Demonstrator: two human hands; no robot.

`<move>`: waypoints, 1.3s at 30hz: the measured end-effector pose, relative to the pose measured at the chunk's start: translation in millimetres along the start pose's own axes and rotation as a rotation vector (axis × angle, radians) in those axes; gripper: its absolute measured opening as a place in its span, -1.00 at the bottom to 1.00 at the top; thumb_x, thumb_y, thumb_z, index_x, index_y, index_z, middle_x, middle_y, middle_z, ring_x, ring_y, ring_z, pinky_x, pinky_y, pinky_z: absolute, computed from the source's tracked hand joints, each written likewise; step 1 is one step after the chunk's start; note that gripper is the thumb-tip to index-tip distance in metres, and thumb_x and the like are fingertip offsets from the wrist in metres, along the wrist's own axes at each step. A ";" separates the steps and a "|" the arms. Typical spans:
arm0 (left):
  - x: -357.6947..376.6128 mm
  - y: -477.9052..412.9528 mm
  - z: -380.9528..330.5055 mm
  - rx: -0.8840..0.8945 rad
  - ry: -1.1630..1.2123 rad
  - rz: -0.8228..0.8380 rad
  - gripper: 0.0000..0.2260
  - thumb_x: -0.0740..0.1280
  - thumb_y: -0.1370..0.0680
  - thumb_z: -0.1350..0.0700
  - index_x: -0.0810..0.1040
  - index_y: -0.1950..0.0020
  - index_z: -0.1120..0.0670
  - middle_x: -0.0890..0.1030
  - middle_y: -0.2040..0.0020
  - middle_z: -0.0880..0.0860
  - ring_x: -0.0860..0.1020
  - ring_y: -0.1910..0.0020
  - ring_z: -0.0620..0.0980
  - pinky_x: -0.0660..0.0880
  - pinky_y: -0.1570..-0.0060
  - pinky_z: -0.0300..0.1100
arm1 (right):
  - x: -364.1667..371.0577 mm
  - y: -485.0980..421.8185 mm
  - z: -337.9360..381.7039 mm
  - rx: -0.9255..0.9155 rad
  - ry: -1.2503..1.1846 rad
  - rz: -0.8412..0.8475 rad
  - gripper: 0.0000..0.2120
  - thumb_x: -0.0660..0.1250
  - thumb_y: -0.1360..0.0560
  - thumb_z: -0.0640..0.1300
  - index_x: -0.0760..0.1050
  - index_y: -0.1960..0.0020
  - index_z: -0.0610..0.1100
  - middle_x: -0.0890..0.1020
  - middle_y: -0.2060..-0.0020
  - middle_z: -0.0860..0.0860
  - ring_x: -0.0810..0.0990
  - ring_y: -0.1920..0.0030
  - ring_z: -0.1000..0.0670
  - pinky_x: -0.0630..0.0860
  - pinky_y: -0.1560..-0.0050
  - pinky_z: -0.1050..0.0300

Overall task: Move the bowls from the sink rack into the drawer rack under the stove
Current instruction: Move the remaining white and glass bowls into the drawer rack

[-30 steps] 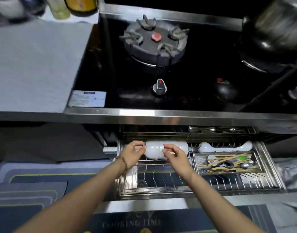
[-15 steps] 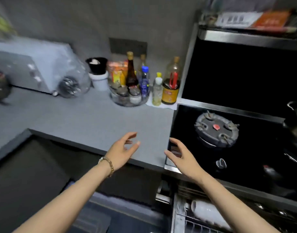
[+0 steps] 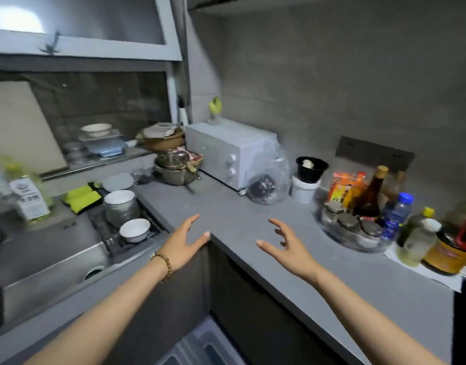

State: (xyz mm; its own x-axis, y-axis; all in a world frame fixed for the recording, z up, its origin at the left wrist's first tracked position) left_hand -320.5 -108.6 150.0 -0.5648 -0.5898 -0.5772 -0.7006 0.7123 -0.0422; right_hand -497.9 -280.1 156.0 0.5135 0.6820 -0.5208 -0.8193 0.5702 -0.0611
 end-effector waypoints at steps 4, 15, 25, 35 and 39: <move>-54.8 -20.0 51.7 -0.110 -0.010 -0.101 -0.46 0.30 -0.51 -0.09 0.26 -0.44 0.00 0.33 -0.43 0.04 0.33 -0.40 0.00 0.28 -0.37 -0.09 | 68.5 -66.7 22.5 -0.060 -0.002 0.153 -0.34 0.36 -0.43 0.10 0.19 -0.45 0.01 0.25 -0.44 0.05 0.27 -0.42 0.04 0.25 -0.34 0.18; -148.4 -77.8 162.1 -0.376 0.091 -0.352 -0.54 0.30 -0.54 0.04 0.31 -0.39 0.12 0.46 -0.32 0.10 0.43 -0.14 -0.08 0.30 -0.11 -0.33 | 234.0 -224.1 64.4 -0.131 -0.066 0.519 -0.37 0.37 -0.44 0.05 0.21 -0.43 -0.02 0.28 -0.41 0.02 0.32 -0.37 0.03 0.27 -0.23 0.25; -215.4 -161.2 254.9 -0.439 0.174 -0.398 -0.59 0.24 -0.57 0.11 0.29 -0.39 0.18 0.39 -0.35 0.06 0.36 -0.23 -0.09 0.29 -0.19 -0.27 | 363.7 -333.5 67.7 0.009 -0.146 0.592 -0.30 0.46 -0.37 0.03 0.25 -0.41 -0.09 0.40 -0.36 -0.02 0.36 -0.37 -0.02 0.35 -0.39 -0.01; -246.6 -257.6 356.9 -0.516 0.097 -0.277 -0.41 0.18 -0.57 -0.07 0.10 -0.50 0.17 0.19 -0.51 0.16 0.21 -0.47 0.12 0.18 -0.42 -0.07 | 453.8 -431.8 66.8 0.104 -0.139 0.519 -0.48 0.41 -0.44 -0.10 0.32 -0.33 -0.19 0.43 -0.16 0.08 0.39 -0.26 0.04 0.28 -0.23 0.23; -244.4 -281.5 384.2 -0.495 0.102 -0.293 -0.23 0.09 -0.39 -0.33 0.31 -0.41 0.19 0.39 -0.39 0.19 0.36 -0.37 0.15 0.30 -0.37 0.00 | 477.4 -453.5 69.0 0.044 -0.163 0.507 -0.65 0.43 -0.39 -0.03 0.51 -0.10 -0.17 0.59 -0.11 0.04 0.52 -0.18 0.02 0.35 -0.36 0.07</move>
State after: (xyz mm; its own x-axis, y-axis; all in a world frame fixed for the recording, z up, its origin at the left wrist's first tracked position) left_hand 182.4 -18.8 -10.4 -0.3386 -0.7864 -0.5167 -0.9405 0.2655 0.2122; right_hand 136.3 -181.5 -6.1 0.0923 0.9372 -0.3362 -0.9653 0.1671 0.2008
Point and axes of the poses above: each hand's wrist, its own y-axis away from the middle knuckle, its own x-axis out of the palm, z = x × y, the point moved 8 cm from there along -y, towards the middle knuckle
